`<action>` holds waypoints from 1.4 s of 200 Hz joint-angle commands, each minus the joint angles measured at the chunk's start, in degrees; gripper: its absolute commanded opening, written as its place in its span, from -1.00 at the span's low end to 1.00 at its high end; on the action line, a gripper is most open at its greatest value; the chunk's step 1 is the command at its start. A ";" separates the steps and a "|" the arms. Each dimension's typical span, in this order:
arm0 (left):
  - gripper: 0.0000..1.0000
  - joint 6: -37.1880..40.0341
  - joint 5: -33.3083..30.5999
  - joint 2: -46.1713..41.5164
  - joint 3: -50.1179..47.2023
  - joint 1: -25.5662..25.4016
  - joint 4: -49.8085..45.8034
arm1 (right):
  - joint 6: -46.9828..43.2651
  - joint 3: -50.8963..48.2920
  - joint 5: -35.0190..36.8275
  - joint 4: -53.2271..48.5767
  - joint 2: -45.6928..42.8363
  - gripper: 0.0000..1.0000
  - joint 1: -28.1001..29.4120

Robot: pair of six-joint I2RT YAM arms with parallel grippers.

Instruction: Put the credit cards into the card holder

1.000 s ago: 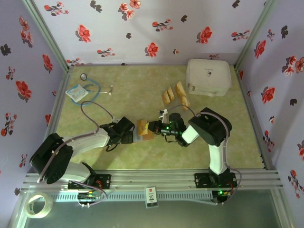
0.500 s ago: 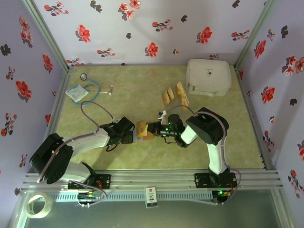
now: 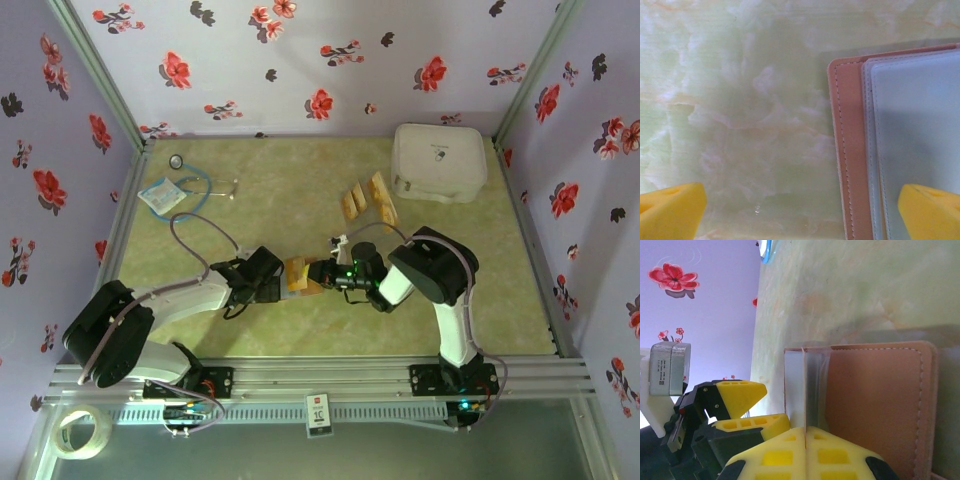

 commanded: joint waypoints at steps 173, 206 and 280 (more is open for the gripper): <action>0.99 -0.76 -2.00 0.56 -1.41 -0.46 -2.36 | 0.99 -3.15 0.87 3.01 1.59 -1.00 0.65; 0.99 -0.61 -1.99 0.54 -1.20 -0.43 -2.45 | -0.57 -2.98 2.11 -1.31 -1.04 -1.00 0.63; 0.99 -0.57 -2.01 0.60 -1.23 -0.45 -2.58 | -5.38 0.94 3.63 -14.27 -10.20 -1.00 0.63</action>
